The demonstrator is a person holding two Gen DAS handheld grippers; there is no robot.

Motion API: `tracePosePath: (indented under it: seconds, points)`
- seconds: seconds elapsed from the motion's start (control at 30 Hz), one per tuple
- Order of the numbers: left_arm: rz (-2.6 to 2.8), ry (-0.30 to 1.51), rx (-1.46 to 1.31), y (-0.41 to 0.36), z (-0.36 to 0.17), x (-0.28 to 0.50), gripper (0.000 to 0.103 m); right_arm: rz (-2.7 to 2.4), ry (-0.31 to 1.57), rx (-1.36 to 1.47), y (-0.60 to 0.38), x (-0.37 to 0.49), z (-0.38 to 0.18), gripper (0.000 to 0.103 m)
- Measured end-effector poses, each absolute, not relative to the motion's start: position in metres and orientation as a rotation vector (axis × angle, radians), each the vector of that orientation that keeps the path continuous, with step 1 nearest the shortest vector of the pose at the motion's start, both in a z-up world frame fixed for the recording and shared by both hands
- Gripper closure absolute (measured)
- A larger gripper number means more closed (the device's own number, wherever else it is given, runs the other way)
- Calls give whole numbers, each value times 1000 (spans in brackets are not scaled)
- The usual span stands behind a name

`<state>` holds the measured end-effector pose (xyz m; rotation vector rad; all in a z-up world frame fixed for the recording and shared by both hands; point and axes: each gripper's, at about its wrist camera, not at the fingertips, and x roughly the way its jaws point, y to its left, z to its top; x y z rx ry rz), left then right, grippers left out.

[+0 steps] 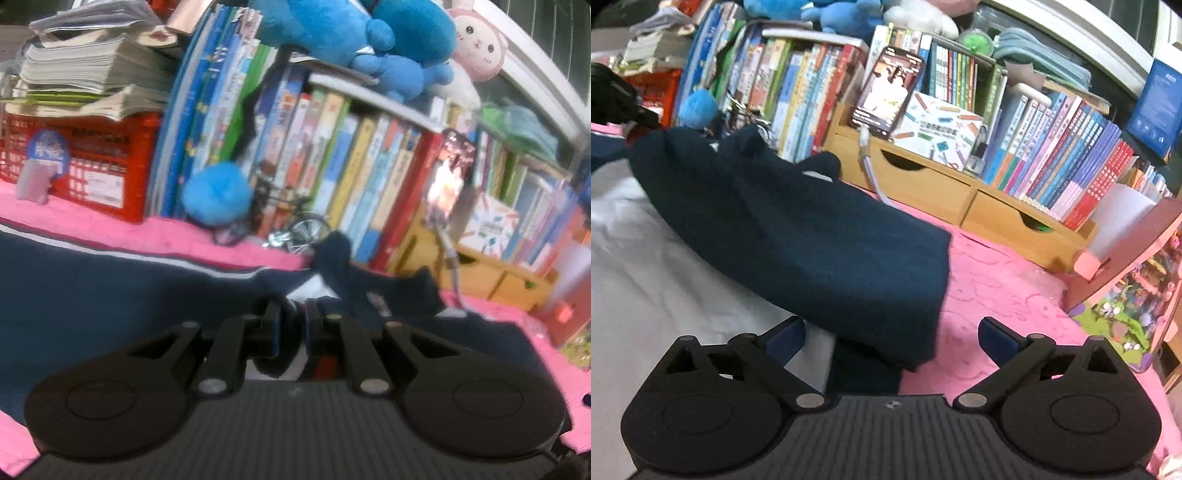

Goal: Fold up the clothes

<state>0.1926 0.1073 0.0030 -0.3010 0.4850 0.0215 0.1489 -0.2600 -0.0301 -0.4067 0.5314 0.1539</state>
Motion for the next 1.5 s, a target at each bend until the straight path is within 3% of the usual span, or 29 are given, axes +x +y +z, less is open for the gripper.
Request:
tracePosePath:
  seconds: [0.13, 0.33, 0.53, 0.8, 1.03, 1.17, 1.3, 1.5]
  points:
    - [46, 524, -268, 107, -13, 195, 91, 201, 538, -447, -246, 156, -33, 2]
    - [105, 542, -99, 106, -18, 201, 90, 167, 430, -728, -219, 159, -46, 2]
    - [176, 623, -191, 140, -30, 208, 94, -29, 471, -669, -269, 176, -42, 0]
    - [2, 472, -175, 113, 8, 172, 94, 46, 451, -671, -258, 165, -42, 0]
    - [-30, 589, 36, 60, -26, 193, 85, 203, 449, -586, -233, 161, -23, 0]
    - [-10, 615, 139, 59, -35, 206, 78, 49, 464, -595, -279, 181, -36, 0]
    - [-17, 617, 216, 50, -39, 212, 77, 26, 534, -492, -318, 195, -40, 1]
    - [-36, 626, 145, 61, -37, 211, 77, 109, 513, -504, -282, 178, -40, 2]
